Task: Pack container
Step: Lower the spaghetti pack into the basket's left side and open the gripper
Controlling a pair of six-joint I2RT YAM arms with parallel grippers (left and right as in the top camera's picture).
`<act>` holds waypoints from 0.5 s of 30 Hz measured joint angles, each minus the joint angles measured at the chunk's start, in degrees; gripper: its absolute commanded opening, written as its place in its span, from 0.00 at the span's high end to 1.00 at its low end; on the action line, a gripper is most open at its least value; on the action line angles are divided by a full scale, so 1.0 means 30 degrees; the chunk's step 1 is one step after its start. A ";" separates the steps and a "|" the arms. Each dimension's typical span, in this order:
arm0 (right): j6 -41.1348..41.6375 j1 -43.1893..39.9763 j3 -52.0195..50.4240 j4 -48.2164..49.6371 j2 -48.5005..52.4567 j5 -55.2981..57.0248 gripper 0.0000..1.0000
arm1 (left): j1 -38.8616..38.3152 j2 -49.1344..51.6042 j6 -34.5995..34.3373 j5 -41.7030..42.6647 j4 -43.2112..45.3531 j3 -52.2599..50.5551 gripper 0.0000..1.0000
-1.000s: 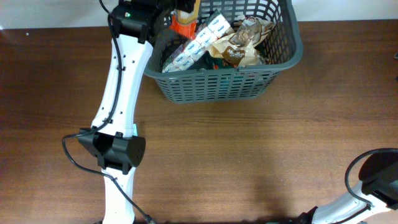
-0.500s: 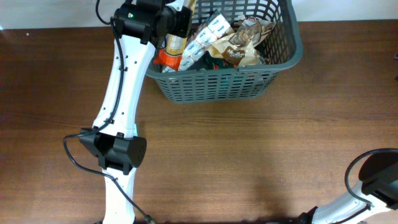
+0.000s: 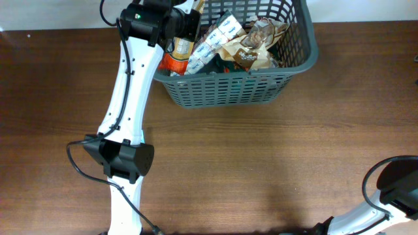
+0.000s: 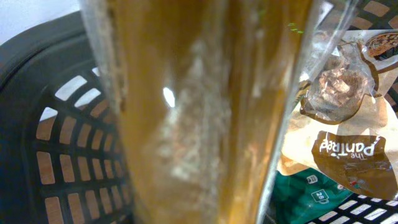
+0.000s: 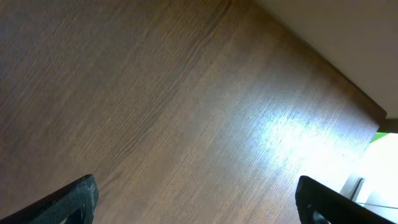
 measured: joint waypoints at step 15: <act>0.0000 0.0000 0.0000 0.0000 0.0000 0.0000 0.01 | -0.0022 0.1807 0.0204 0.0029 -0.0058 -0.0219 0.78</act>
